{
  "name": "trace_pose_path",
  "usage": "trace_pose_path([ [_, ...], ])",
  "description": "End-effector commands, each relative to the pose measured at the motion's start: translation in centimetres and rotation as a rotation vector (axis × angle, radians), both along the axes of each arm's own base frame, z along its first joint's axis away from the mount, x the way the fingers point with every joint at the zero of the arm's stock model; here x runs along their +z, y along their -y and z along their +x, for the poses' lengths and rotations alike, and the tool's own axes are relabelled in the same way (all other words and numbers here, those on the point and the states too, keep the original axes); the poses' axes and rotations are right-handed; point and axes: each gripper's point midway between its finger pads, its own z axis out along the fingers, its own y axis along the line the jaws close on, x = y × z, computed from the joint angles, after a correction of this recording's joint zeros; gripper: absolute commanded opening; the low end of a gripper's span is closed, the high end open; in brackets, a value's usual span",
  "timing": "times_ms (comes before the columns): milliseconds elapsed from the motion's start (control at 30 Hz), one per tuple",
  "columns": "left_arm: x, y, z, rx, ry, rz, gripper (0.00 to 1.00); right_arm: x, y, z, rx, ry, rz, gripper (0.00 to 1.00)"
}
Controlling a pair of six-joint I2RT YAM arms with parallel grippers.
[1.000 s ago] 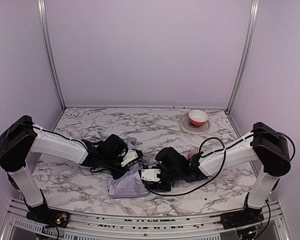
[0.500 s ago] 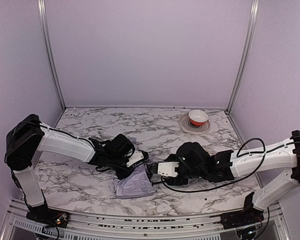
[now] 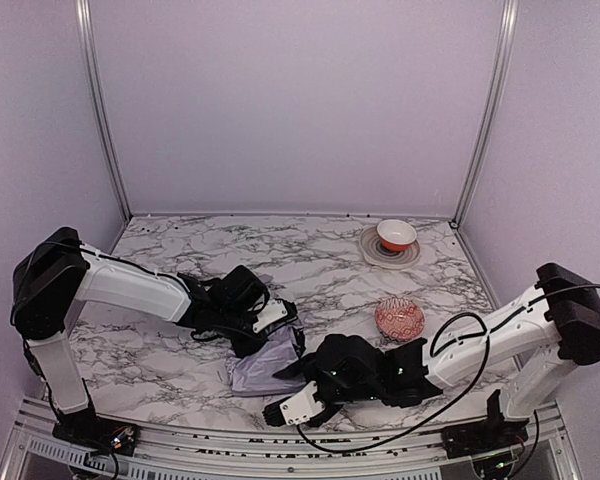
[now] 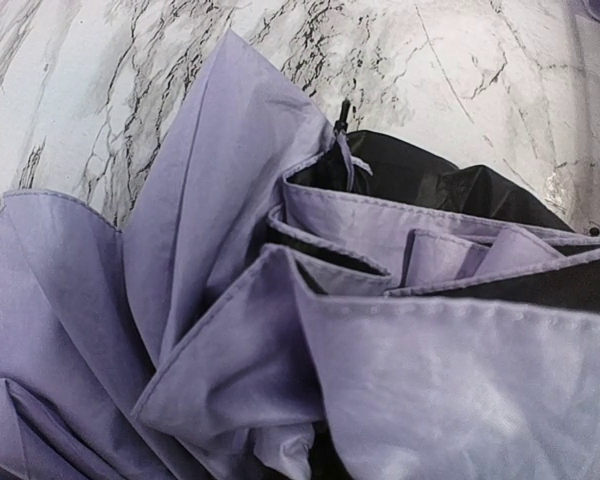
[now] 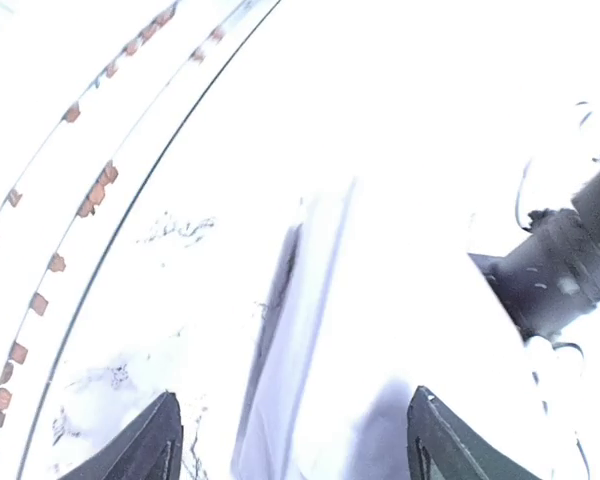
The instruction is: Put away the umbrella
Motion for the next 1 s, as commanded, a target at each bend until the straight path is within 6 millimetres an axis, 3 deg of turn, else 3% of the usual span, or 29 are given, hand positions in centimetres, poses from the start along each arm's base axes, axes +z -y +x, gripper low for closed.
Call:
trace_pose_path([
  [0,-3.7,-2.9,-2.5,-0.018,-0.13,0.131,0.0,2.6,-2.9,3.1,-0.058,0.084,0.085,0.77],
  [200,-3.9,-2.8,-2.8,-0.034,-0.153,0.133,0.0,0.2,-2.5,6.3,-0.135,0.105,0.025,0.78],
  [333,-3.9,-2.8,-2.9,-0.04,-0.159,0.133,0.0,-1.0,-2.7,7.1,-0.135,0.076,-0.004,0.77],
  [567,-3.7,-2.7,-2.4,-0.043,-0.164,0.12,0.0,-7.1,-1.6,5.3,-0.054,-0.144,-0.197,0.72],
  [667,-1.6,-2.1,-0.7,-0.027,-0.123,0.074,0.0,-9.7,-0.8,4.3,-0.058,-0.278,-0.294,0.65],
  [800,2.8,-1.1,2.8,0.01,-0.035,-0.019,0.0,-12.4,1.2,2.9,-0.065,-0.372,-0.415,0.59],
  [867,4.6,-1.3,5.0,0.054,-0.013,-0.068,0.0,-13.3,2.1,2.3,-0.073,-0.409,-0.458,0.58],
  [967,5.6,-2.3,8.0,0.134,0.017,-0.088,0.0,-14.1,3.0,1.5,-0.08,-0.449,-0.495,0.57],
])
